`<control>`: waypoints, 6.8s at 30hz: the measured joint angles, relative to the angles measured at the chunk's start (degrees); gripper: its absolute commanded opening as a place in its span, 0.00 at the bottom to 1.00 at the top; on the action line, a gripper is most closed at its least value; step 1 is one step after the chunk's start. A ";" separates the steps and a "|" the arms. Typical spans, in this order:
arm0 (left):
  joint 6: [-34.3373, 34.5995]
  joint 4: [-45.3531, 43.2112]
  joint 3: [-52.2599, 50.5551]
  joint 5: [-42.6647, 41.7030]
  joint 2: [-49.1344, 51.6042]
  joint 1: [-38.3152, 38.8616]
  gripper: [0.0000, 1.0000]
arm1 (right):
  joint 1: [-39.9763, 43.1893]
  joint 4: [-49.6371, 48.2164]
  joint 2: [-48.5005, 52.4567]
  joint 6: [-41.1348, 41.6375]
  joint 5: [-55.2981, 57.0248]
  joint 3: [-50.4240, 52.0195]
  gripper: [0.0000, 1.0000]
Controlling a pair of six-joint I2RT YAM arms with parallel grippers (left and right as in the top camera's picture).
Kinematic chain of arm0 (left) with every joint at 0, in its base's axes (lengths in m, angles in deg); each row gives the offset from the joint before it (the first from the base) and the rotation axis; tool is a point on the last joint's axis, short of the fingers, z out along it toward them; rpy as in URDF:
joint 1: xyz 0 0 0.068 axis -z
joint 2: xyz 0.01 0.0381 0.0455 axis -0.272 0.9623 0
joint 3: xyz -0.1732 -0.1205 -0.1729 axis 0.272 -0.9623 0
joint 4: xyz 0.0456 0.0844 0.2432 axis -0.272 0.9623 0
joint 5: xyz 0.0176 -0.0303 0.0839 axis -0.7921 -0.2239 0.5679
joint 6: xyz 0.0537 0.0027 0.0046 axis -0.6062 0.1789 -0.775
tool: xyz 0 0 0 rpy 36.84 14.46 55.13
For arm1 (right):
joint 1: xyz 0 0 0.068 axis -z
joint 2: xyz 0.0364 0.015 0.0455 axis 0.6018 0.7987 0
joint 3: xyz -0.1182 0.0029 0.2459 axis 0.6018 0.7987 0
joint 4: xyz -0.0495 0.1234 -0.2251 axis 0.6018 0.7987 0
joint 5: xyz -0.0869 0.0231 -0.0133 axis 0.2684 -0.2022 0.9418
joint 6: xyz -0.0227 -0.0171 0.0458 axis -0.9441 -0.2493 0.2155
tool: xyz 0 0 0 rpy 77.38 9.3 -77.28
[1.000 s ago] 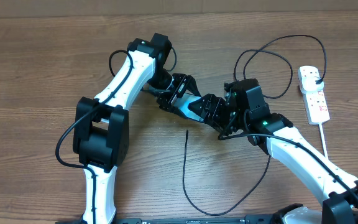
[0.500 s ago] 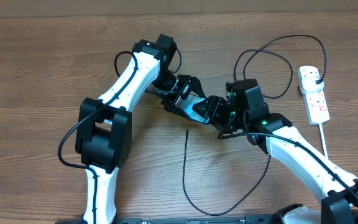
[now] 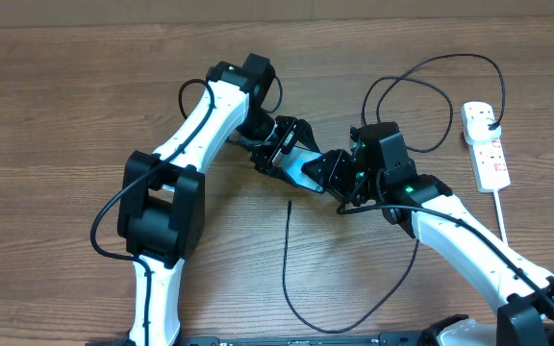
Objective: Plug charger to phone and switch on socket
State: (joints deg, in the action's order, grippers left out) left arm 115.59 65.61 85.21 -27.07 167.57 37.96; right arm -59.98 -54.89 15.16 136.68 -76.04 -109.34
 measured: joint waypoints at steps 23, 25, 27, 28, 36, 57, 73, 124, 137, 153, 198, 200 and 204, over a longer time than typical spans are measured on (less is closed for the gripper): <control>0.00 0.00 0.00 -0.04 0.00 1.88 0.04 | 0.02 1.57 0.00 0.00 4.57 0.00 0.18; 0.00 -0.09 0.00 0.02 0.00 2.14 0.04 | 0.00 1.57 0.00 0.00 4.81 0.00 0.15; 0.02 -0.22 0.00 0.07 0.00 2.23 0.04 | 0.00 1.60 0.00 0.07 4.96 0.00 0.10; 0.02 -0.24 0.00 0.07 0.00 2.23 0.04 | 0.02 1.53 0.00 0.02 4.94 0.00 0.09; 0.02 -0.24 0.00 0.07 0.00 2.23 0.17 | 0.00 1.55 0.00 0.07 4.96 0.00 0.06; -11.23 1.38 0.22 -5.86 0.00 -2.12 1.00 | 0.72 1.81 0.33 0.07 6.67 0.02 0.04; -11.72 -0.96 0.72 13.79 -19.67 -6.14 0.99 | 11.74 -6.62 0.37 23.02 -4.83 0.02 0.04; 11.17 -9.05 1.14 23.54 -21.75 -0.68 1.00 | 8.59 -34.10 0.39 63.45 -21.59 0.07 0.04; 10.84 -9.53 1.14 28.55 -21.75 1.05 0.88 | 8.59 -37.07 0.39 63.49 -20.46 0.07 0.04; 10.84 -9.86 1.14 30.93 -21.73 1.44 0.81 | 8.59 -37.05 0.39 63.47 -20.28 0.07 0.04; 13.70 -11.98 1.14 33.05 -21.73 3.15 0.19 | 8.59 -36.85 0.52 63.47 -20.41 0.11 0.04; 13.73 -12.02 1.14 33.03 -21.73 3.15 0.18 | 8.59 -36.87 0.52 63.47 -20.37 0.11 0.04; 13.73 -12.24 1.14 33.03 -21.73 3.15 0.12 | 8.59 -36.85 0.52 63.47 -20.22 0.11 0.04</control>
State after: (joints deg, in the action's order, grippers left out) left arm 129.31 53.37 86.34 5.96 145.85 41.11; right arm -51.39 -91.74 15.68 200.15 -96.26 -109.23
